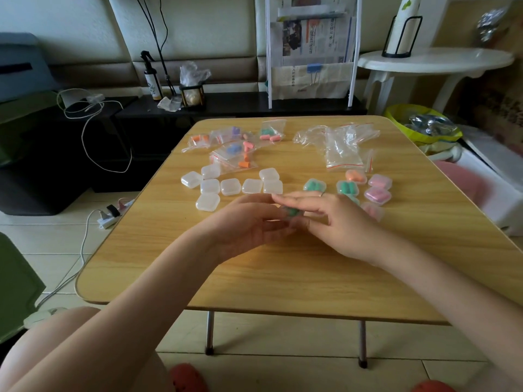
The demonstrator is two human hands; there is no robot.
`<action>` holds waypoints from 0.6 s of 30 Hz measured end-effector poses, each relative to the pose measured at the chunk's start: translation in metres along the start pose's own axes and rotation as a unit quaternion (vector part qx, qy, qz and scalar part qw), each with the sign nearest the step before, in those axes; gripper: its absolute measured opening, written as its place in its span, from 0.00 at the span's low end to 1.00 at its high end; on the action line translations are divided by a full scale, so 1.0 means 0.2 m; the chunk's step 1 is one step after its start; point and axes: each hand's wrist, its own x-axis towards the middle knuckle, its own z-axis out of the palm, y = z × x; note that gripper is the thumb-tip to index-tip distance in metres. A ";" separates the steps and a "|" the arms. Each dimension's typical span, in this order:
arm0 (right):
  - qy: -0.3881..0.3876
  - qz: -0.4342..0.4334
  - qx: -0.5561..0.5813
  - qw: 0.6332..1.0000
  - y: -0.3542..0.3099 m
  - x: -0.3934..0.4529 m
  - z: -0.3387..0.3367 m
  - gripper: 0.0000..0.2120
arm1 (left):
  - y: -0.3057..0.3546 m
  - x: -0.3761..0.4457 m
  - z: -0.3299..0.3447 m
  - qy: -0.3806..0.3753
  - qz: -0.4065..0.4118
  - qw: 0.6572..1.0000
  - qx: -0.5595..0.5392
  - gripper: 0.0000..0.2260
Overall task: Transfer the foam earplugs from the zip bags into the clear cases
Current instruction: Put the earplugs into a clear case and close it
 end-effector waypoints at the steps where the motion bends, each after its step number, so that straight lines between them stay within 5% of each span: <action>1: 0.006 -0.001 -0.010 1.000 0.00 0.00 0.00 0.24 | 0.00 0.00 0.00 0.003 -0.001 1.000 0.004 0.15; 5: 0.097 0.017 -0.008 0.995 0.06 0.01 -0.07 0.20 | -0.03 0.00 0.04 0.108 0.050 0.984 0.134 0.15; 7: 0.164 0.035 0.009 0.986 0.13 0.02 -0.13 0.18 | -0.05 0.02 0.03 0.182 0.143 0.924 0.304 0.15; 9: 0.219 0.055 0.005 0.974 0.20 0.04 -0.18 0.17 | -0.07 0.03 0.02 0.219 0.221 0.829 0.465 0.15; 11: 0.260 0.068 -0.018 0.963 0.24 0.08 -0.22 0.15 | -0.08 0.05 0.01 0.199 0.233 0.751 0.585 0.16; 13: 0.269 0.066 -0.053 0.959 0.25 0.14 -0.24 0.14 | -0.11 0.08 0.02 0.148 0.214 0.708 0.656 0.20; 18: 0.210 0.075 -0.138 0.965 0.32 0.31 -0.25 0.15 | -0.15 0.15 0.02 0.075 0.190 0.684 0.701 0.25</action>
